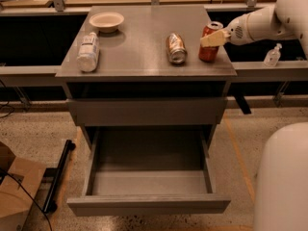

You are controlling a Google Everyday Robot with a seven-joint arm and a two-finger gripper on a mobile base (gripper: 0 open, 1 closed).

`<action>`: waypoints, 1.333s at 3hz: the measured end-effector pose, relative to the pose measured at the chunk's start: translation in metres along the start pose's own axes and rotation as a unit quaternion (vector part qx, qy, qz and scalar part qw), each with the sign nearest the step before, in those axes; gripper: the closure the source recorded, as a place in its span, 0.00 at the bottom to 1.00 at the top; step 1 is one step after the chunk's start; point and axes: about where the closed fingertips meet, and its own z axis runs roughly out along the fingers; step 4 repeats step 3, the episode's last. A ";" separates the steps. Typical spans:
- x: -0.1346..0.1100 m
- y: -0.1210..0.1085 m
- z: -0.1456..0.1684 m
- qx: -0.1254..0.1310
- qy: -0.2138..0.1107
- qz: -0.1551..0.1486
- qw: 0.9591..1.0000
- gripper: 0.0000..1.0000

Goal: Pick coke can from middle drawer and place on counter

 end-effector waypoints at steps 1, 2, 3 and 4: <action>0.004 0.006 0.007 -0.017 0.009 0.010 1.000 0.13; 0.005 0.007 0.011 -0.020 0.010 0.011 1.000 0.00; 0.006 0.007 0.011 -0.020 0.010 0.011 1.000 0.00; 0.006 0.007 0.011 -0.020 0.010 0.011 1.000 0.00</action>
Offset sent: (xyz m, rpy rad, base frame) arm -0.0013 0.0067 -0.0070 0.0153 0.0342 0.0177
